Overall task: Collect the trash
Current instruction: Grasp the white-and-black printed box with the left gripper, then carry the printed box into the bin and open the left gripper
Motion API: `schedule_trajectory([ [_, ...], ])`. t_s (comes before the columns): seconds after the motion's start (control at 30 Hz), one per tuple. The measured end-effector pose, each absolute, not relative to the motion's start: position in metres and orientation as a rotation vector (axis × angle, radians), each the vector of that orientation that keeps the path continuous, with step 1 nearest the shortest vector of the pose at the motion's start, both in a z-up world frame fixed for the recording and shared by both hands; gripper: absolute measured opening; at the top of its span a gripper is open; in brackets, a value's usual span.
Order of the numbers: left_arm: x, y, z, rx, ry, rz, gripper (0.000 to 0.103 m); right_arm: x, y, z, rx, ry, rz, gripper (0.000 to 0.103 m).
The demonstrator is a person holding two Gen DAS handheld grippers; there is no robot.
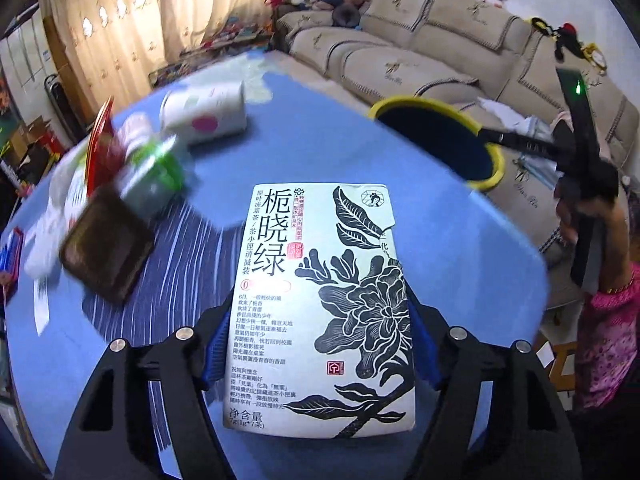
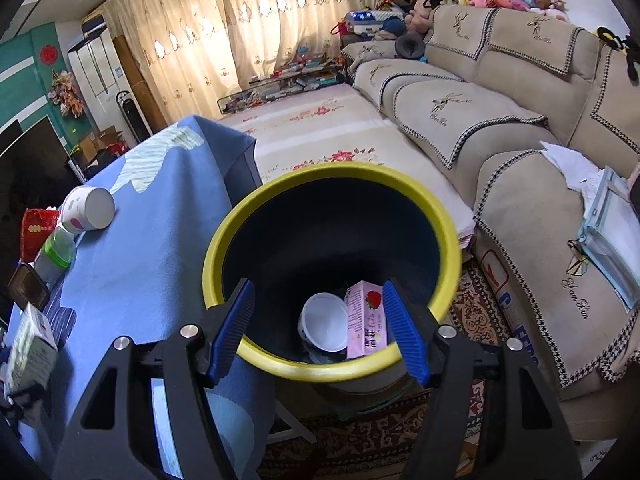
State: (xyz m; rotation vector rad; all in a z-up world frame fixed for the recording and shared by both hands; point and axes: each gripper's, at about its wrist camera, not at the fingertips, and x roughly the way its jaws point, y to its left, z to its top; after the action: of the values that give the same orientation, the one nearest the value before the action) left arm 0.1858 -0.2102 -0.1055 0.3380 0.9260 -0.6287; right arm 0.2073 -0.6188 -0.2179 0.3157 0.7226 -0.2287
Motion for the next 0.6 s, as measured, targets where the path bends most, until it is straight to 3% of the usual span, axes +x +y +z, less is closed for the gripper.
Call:
schedule_trajectory([
  [0.37, 0.213, -0.307, -0.07, 0.385, 0.844, -0.763, 0.071, 0.167, -0.657, -0.205, 0.343, 0.657, -0.311, 0.063],
  [0.6, 0.238, -0.391, -0.074, 0.416, 0.855, -0.866, 0.071, 0.151, -0.689, -0.207, 0.377, 0.646, -0.356, 0.063],
])
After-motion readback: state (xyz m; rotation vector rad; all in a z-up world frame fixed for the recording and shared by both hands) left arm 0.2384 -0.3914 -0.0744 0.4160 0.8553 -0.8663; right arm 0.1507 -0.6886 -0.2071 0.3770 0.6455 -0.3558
